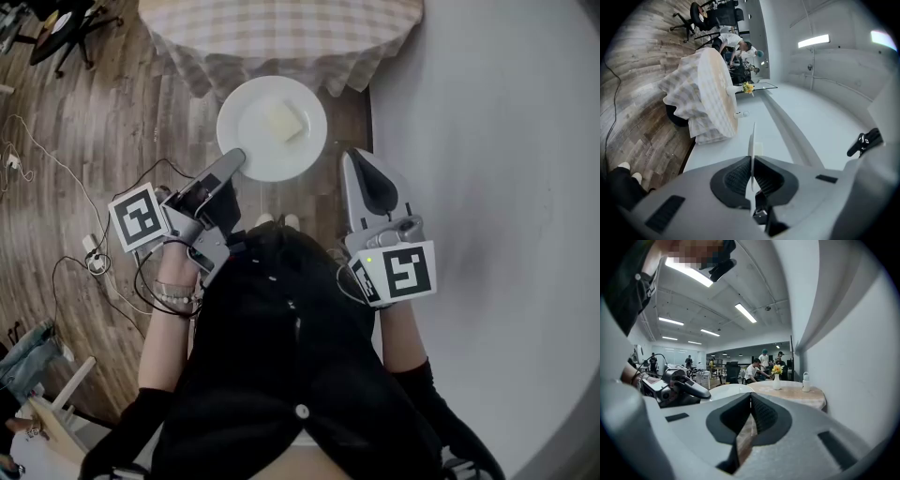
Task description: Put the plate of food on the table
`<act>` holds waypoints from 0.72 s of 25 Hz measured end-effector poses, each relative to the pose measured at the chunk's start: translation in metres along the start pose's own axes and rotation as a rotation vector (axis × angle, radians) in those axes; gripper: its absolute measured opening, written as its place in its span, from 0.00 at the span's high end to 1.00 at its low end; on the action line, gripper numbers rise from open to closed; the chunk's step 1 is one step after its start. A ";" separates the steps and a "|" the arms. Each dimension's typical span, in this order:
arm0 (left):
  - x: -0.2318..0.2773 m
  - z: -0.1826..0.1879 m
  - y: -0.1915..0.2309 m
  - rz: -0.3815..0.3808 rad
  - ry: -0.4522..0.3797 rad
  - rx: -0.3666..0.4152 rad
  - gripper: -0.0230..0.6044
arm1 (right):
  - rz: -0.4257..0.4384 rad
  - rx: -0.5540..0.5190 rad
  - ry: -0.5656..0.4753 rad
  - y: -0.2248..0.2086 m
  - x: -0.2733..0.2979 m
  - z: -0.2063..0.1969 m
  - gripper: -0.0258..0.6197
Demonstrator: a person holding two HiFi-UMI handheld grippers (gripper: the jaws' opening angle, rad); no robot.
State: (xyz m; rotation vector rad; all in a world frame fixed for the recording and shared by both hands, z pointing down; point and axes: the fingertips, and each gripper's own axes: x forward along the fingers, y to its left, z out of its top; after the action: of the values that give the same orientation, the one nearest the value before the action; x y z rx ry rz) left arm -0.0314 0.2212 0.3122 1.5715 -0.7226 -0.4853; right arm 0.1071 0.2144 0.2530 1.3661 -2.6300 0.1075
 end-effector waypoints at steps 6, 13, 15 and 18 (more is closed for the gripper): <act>-0.001 0.004 0.001 -0.009 0.010 -0.011 0.95 | -0.027 0.192 0.028 -0.006 0.006 -0.011 0.96; -0.005 0.010 -0.004 -0.027 0.018 -0.029 0.95 | 0.084 0.580 0.047 0.011 0.019 -0.020 0.84; -0.010 0.017 -0.009 -0.035 0.021 -0.036 0.95 | 0.118 0.676 0.062 0.023 0.027 -0.017 0.83; -0.014 0.020 -0.010 -0.047 0.022 -0.048 0.95 | 0.150 0.797 0.087 0.034 0.034 -0.023 0.81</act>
State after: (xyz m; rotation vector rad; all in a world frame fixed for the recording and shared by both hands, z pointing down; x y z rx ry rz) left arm -0.0530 0.2167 0.2978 1.5496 -0.6544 -0.5156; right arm 0.0627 0.2101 0.2825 1.2746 -2.7052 1.3140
